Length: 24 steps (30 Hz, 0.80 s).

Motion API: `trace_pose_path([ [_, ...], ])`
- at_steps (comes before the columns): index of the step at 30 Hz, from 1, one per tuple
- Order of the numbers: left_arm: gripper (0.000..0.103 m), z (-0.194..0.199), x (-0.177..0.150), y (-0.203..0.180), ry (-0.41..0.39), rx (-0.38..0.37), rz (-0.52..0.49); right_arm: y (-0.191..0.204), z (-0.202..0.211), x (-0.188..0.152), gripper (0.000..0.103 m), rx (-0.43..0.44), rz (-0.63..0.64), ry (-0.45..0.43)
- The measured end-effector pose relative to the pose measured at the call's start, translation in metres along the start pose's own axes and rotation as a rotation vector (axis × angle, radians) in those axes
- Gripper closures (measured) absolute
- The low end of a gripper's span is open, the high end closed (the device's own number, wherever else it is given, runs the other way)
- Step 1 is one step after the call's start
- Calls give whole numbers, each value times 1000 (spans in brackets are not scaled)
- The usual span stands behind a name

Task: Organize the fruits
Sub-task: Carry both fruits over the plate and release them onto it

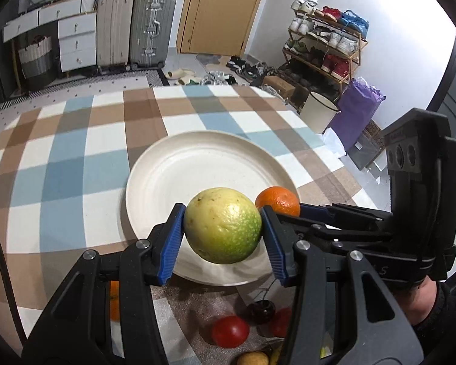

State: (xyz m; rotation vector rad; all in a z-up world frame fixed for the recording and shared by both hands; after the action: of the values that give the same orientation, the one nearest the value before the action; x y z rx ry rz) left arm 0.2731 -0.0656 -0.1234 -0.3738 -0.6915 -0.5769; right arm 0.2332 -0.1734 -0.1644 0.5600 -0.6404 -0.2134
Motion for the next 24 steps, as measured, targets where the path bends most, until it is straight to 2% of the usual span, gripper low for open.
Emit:
trace_pose_path([
  [8,56,-20,0,7,4,-6,-6,0,-10,-2,63,-87,67,-6],
  [11,56,-21,-1,8,4,0,-11,-3,-6,-3,60,-99,64,-21],
  [13,54,-18,1,7,-12,14,-27,-5,-1,-2,54,-112,69,-37],
  [16,41,-12,5,4,-31,48,-54,-7,10,0,51,-87,52,-66],
  [21,41,2,5,0,-44,65,-55,-5,35,1,39,-80,55,-142],
  [24,40,12,1,-3,-51,87,-59,-1,48,-1,37,-79,69,-166],
])
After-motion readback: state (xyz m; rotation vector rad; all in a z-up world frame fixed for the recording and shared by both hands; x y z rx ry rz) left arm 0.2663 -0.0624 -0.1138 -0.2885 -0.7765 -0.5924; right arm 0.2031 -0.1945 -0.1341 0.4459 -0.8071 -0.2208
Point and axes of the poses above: each gripper's, at about its wrist camera, not at the fingertips, and z roughly against the way its jaws point, y to its left, x to its top, the point moved 5 cm from there along -z, roughly the way its jaws point, and after that the axes turned 10 degrees about -z, right-handed, at the moved point
